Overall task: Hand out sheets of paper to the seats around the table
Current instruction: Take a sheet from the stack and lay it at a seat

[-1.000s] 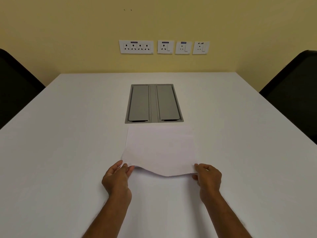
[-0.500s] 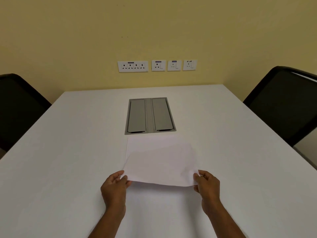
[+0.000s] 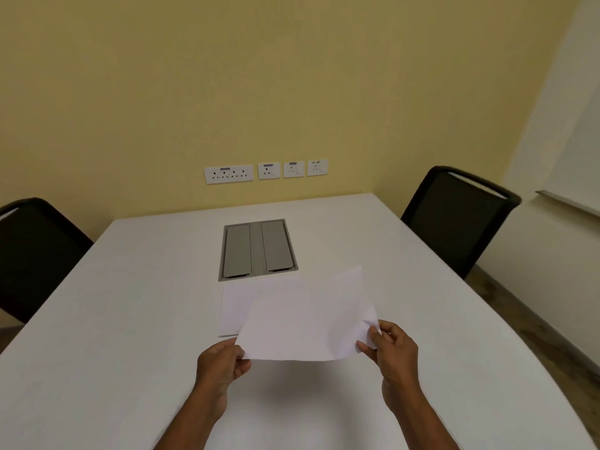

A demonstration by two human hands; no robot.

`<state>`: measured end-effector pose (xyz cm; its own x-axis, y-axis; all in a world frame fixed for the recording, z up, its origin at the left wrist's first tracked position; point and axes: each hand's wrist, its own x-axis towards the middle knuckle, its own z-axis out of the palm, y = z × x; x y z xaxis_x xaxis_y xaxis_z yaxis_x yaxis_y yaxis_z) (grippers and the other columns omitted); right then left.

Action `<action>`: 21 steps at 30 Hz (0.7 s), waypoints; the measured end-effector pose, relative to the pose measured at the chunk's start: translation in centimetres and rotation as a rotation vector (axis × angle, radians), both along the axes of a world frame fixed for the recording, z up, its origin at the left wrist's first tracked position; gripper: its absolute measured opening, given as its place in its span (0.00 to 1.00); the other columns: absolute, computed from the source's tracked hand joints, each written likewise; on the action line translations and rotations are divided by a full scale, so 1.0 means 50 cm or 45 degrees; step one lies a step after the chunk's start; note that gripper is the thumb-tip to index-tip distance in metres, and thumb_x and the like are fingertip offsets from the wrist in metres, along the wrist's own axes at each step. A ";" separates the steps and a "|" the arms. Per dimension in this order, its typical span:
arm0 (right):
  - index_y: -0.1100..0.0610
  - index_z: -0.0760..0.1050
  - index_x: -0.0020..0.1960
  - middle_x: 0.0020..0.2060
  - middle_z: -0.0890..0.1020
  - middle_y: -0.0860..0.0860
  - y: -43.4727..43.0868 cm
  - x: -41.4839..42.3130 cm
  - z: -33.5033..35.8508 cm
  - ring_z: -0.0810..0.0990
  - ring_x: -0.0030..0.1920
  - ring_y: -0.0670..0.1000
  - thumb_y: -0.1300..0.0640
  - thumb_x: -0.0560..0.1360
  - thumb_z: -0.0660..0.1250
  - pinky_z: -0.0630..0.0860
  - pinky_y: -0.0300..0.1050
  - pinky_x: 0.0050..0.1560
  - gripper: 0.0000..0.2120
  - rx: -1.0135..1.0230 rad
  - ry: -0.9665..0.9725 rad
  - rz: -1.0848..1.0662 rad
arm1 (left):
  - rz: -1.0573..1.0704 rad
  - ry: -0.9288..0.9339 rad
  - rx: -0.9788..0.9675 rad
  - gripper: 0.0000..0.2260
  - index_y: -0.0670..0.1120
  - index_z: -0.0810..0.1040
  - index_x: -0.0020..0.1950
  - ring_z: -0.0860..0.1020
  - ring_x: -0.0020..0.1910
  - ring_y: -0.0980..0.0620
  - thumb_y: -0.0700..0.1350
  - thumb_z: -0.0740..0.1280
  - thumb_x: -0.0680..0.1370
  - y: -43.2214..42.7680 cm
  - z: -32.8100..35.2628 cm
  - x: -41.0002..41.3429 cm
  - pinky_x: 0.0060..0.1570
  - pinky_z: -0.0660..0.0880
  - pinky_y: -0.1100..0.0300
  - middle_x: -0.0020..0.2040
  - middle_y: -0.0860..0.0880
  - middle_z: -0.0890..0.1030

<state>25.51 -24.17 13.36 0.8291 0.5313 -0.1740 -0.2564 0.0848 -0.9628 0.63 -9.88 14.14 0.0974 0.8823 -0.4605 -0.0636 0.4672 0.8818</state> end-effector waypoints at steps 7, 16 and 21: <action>0.60 0.82 0.51 0.48 0.84 0.59 -0.189 0.022 0.140 0.84 0.47 0.57 0.66 0.77 0.67 0.84 0.44 0.40 0.06 0.150 -0.026 0.015 | -0.231 -0.089 -0.035 0.06 0.33 0.78 0.51 0.79 0.38 0.42 0.33 0.68 0.75 -0.145 0.118 0.055 0.43 0.81 0.50 0.42 0.37 0.80; 0.60 0.81 0.55 0.53 0.84 0.58 -0.428 0.051 0.250 0.83 0.52 0.63 0.63 0.76 0.70 0.84 0.51 0.44 0.08 0.213 0.009 -0.006 | -0.465 -0.147 -0.284 0.08 0.32 0.74 0.51 0.81 0.43 0.35 0.35 0.68 0.76 -0.364 0.174 0.157 0.40 0.82 0.48 0.49 0.30 0.80; 0.60 0.83 0.52 0.51 0.84 0.59 -0.518 0.029 0.271 0.85 0.47 0.58 0.64 0.75 0.71 0.84 0.51 0.44 0.06 0.233 0.017 -0.067 | -0.580 -0.300 -0.489 0.08 0.33 0.71 0.50 0.79 0.46 0.32 0.34 0.68 0.76 -0.465 0.170 0.195 0.38 0.81 0.43 0.50 0.28 0.77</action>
